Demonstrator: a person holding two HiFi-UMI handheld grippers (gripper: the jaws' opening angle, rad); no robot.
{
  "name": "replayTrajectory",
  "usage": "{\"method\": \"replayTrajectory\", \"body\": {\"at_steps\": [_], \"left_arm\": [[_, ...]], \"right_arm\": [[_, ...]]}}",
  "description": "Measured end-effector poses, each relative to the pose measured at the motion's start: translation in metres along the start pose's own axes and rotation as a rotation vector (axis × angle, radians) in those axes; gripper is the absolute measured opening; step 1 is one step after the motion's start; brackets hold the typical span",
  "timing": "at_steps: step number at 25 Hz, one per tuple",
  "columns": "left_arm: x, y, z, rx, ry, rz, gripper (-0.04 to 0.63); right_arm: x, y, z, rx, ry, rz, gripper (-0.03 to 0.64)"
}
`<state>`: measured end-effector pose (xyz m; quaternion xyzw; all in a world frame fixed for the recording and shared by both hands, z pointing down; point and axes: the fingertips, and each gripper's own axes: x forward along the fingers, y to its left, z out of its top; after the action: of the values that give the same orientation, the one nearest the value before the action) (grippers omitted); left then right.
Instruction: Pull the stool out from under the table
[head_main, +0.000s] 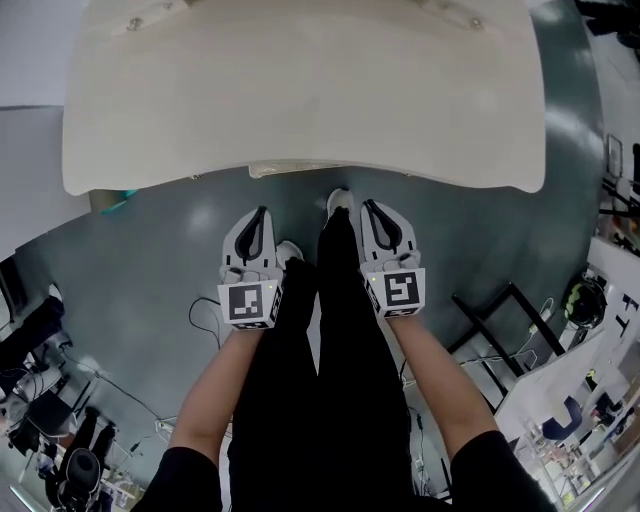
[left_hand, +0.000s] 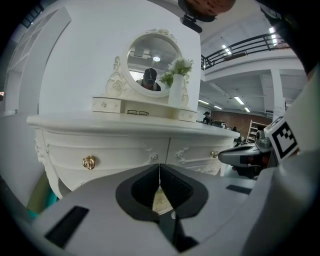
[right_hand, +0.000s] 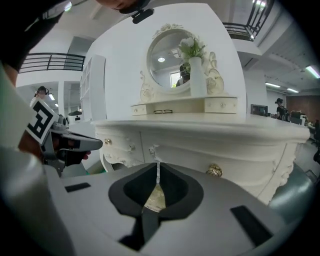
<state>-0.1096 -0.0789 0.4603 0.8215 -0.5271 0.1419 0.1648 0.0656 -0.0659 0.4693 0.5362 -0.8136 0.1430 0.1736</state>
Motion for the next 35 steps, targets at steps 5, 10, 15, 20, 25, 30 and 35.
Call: {"method": "replayTrajectory", "body": {"at_steps": [5, 10, 15, 20, 25, 30, 35], "left_arm": [[0.021, 0.003, -0.034, -0.023, 0.009, 0.0, 0.015], [0.041, 0.014, -0.08, -0.017, 0.063, -0.002, 0.015], [0.053, 0.026, -0.115, -0.07, 0.101, 0.03, 0.015], [0.073, 0.031, -0.137, -0.055, 0.116, 0.019, 0.015], [0.084, 0.047, -0.152, -0.087, 0.144, 0.035, 0.015], [0.093, 0.054, -0.175, -0.086, 0.19, 0.011, 0.059], [0.11, 0.058, -0.185, -0.086, 0.219, -0.038, 0.184]], "right_arm": [[0.014, -0.024, -0.033, -0.005, 0.017, -0.047, 0.02], [0.033, -0.033, -0.079, 0.014, 0.074, -0.046, 0.02], [0.046, -0.055, -0.117, 0.018, 0.11, -0.095, 0.02], [0.064, -0.078, -0.151, 0.044, 0.151, -0.106, 0.021], [0.089, -0.085, -0.169, -0.023, 0.21, -0.09, 0.025], [0.109, -0.084, -0.197, -0.068, 0.278, -0.038, 0.131], [0.111, -0.099, -0.224, -0.06, 0.344, -0.064, 0.178]]}}
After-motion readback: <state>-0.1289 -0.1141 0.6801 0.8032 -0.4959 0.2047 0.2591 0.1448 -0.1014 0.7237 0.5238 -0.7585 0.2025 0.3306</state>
